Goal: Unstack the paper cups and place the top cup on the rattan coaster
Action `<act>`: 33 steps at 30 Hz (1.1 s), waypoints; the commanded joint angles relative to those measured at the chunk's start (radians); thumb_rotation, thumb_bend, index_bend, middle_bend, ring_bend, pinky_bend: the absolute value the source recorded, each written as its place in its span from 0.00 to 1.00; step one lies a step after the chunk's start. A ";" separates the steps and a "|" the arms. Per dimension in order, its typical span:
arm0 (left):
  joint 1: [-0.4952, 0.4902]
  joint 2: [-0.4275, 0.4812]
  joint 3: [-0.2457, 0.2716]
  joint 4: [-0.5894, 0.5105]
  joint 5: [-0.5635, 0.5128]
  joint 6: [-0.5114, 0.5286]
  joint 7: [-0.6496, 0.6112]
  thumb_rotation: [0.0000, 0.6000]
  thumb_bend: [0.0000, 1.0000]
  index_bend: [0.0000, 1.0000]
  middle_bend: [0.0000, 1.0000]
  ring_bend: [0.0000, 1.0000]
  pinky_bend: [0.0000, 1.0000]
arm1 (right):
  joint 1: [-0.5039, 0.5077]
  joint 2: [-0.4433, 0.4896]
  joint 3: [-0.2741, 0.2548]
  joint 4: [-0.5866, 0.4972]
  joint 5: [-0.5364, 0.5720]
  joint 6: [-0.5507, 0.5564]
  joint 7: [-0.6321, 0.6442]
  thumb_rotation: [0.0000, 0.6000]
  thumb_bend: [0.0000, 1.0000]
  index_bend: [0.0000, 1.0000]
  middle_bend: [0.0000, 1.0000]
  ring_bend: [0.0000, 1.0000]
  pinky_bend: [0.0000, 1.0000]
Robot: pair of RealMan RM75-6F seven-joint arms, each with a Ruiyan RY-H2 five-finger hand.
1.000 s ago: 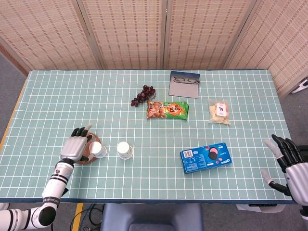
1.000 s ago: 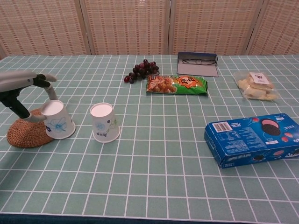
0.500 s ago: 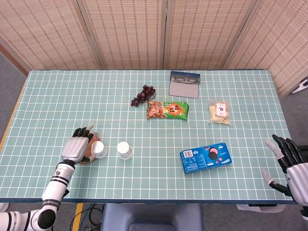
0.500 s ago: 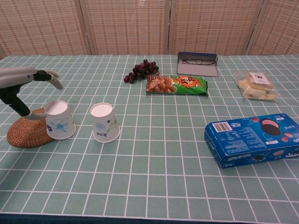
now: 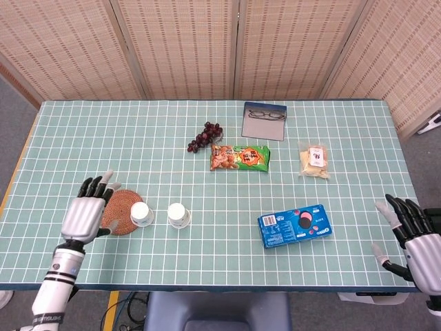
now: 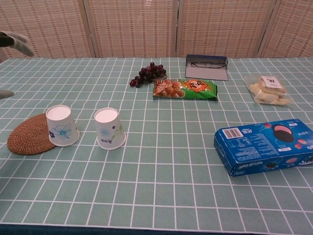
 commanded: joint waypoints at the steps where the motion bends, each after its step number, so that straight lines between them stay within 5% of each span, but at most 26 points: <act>1: 0.158 0.106 0.109 -0.059 0.216 0.158 -0.059 1.00 0.29 0.17 0.00 0.00 0.00 | 0.003 -0.013 -0.001 -0.009 0.007 -0.019 -0.041 1.00 0.34 0.06 0.00 0.00 0.00; 7: 0.339 0.160 0.202 0.077 0.419 0.307 -0.289 1.00 0.30 0.15 0.00 0.00 0.00 | -0.002 -0.048 0.001 -0.033 0.018 -0.031 -0.139 1.00 0.34 0.06 0.00 0.00 0.00; 11: 0.431 0.136 0.211 0.217 0.459 0.383 -0.417 1.00 0.30 0.11 0.00 0.00 0.00 | -0.008 -0.077 -0.003 -0.048 0.040 -0.055 -0.211 1.00 0.34 0.06 0.00 0.00 0.00; 19: 0.545 0.040 0.149 0.454 0.416 0.443 -0.586 1.00 0.29 0.09 0.00 0.00 0.00 | -0.011 -0.141 0.008 -0.075 0.099 -0.097 -0.346 1.00 0.34 0.06 0.00 0.00 0.00; 33: 0.585 0.019 0.079 0.478 0.452 0.443 -0.519 1.00 0.29 0.09 0.00 0.00 0.00 | -0.020 -0.142 0.006 -0.091 0.088 -0.078 -0.371 1.00 0.34 0.06 0.00 0.00 0.00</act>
